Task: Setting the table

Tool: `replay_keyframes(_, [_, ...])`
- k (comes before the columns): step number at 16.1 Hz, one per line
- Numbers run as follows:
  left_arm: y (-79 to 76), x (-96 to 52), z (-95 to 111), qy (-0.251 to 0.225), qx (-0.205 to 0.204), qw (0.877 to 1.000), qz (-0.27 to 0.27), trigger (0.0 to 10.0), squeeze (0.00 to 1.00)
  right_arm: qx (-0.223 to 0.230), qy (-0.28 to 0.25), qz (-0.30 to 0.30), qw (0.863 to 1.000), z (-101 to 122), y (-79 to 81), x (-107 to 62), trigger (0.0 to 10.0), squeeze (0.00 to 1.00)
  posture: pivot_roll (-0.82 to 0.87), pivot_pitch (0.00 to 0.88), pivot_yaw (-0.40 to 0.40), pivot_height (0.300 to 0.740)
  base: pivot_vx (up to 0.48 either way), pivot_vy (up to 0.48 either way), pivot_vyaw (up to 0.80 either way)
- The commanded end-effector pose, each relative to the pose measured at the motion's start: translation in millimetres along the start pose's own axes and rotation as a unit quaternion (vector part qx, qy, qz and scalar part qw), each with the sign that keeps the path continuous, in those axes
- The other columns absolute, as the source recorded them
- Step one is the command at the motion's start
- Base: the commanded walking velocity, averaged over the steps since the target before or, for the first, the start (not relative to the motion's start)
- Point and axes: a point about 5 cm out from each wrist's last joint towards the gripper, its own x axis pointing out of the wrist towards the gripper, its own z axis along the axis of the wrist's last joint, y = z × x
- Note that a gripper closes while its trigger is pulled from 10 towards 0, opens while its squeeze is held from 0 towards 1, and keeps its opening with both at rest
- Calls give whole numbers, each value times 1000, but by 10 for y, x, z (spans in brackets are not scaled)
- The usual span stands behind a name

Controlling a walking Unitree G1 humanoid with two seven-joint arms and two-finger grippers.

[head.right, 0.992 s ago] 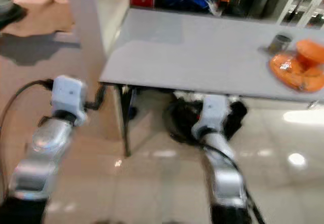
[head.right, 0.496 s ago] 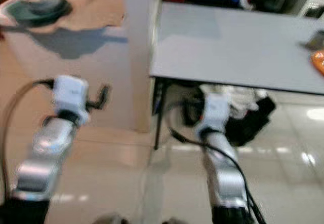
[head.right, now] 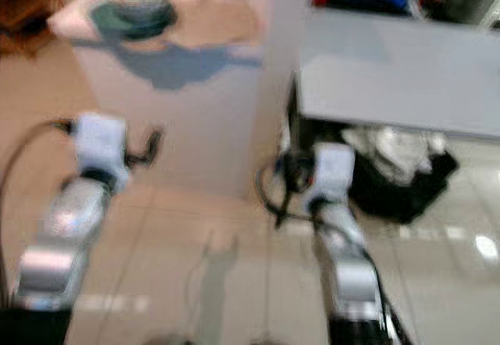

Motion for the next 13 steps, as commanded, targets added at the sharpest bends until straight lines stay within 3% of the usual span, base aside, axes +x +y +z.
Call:
replay_keyframes(1, [53, -8, 66, -12, 4, 1000, 7, 10000, 0, 1, -20, 16, 1000, 90, 52, 20, 10000, 0, 72, 18, -73, 740, 0, 0, 0])
replay_keyframes(5, [88, -23, 135, -23, 2, 1000, 5, 10000, 0, -17, -32, 55, 998, 148, 177, 56, 10000, 0, 78, 7, -80, 740, 0, 0, 0])
replay_keyframes(11, [68, -38, 191, -30, 2, 1000, -5, 10000, 0, -20, -42, 87, 995, 199, 235, 101, 10000, 0, 86, 17, -89, 740, 356, 0, 800])
replay_keyframes(13, [66, -39, 189, -29, 3, 1000, -7, 10000, 0, -17, -58, 83, 995, 242, 224, 103, 10000, 0, 85, 21, -88, 740, 384, 0, 256])
